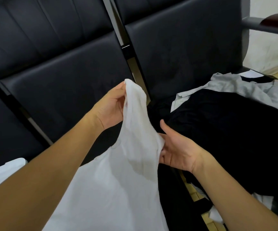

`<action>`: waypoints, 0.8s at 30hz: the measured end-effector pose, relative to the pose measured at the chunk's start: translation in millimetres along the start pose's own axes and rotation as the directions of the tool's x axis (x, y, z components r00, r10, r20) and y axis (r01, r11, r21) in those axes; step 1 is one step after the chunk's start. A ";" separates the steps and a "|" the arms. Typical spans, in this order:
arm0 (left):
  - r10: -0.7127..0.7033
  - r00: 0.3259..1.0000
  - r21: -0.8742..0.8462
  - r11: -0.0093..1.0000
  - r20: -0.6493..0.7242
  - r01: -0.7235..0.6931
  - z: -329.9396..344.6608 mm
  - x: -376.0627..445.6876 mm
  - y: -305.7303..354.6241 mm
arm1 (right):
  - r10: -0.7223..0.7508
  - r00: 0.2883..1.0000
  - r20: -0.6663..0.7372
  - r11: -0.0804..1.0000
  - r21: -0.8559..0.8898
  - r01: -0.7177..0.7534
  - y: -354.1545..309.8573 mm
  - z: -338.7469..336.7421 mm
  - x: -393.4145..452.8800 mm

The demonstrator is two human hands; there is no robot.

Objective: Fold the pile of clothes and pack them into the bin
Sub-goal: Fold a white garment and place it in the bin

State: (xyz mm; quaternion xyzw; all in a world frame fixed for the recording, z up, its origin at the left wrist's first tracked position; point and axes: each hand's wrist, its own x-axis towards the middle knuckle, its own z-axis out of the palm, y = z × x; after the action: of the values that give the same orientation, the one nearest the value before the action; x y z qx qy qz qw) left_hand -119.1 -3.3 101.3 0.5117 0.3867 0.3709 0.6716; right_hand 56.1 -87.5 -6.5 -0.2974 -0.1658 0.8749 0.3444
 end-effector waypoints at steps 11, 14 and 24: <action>0.188 0.918 0.585 0.809 -0.350 0.058 -1.3 60.4 -34.7 | -0.395 0.741 -0.544 0.907 -0.359 0.220 -27.1 -56.4 -59.4; 0.144 0.935 0.640 0.761 -0.324 0.104 12.9 80.2 -51.4 | -0.509 0.639 -0.576 0.791 -0.606 0.084 -19.3 -62.8 -45.3; 0.107 0.854 0.626 0.726 -0.510 0.283 8.9 84.0 -95.8 | -0.747 0.589 -0.308 0.154 -0.942 -0.297 -4.4 -47.9 10.2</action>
State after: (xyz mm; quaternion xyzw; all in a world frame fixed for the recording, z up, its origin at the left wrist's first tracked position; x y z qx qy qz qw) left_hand -65.6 49.0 -2.2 0.5840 0.6840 0.2915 0.3257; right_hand 82.8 -73.1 -45.3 -0.7400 -0.5616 0.2668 0.2566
